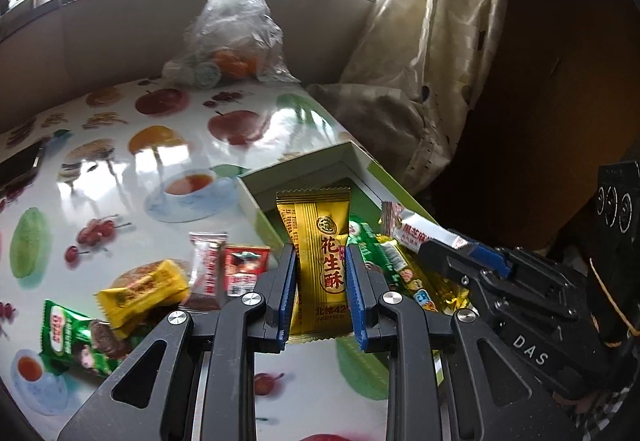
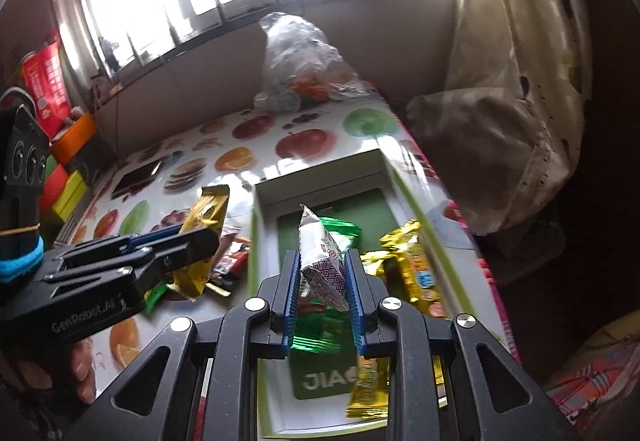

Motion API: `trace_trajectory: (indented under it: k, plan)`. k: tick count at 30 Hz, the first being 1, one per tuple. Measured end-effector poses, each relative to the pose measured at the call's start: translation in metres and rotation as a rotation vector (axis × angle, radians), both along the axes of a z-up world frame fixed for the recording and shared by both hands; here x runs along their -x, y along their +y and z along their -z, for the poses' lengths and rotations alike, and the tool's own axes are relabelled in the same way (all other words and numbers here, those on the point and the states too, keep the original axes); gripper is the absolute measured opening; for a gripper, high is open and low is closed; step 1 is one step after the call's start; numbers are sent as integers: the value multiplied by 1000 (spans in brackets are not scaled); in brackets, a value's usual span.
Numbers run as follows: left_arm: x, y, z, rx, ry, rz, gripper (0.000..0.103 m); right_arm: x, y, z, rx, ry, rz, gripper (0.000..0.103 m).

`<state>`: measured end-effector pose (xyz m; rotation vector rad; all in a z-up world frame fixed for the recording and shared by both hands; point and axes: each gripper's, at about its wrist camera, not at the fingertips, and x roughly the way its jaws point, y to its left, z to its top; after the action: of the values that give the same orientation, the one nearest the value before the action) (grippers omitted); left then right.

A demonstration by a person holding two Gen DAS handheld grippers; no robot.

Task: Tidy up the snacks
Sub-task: 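Carry the yellow peanut candy and white candy over the green box with both tools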

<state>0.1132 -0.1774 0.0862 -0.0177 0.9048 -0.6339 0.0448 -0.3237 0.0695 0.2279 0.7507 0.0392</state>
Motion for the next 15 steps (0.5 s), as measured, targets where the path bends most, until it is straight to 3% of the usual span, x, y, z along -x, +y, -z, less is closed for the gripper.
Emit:
trace_trajectory:
  k: [15]
  plan:
    - [-5, -30, 21, -16, 45, 21, 25, -2, -33, 10, 0, 15, 51, 21]
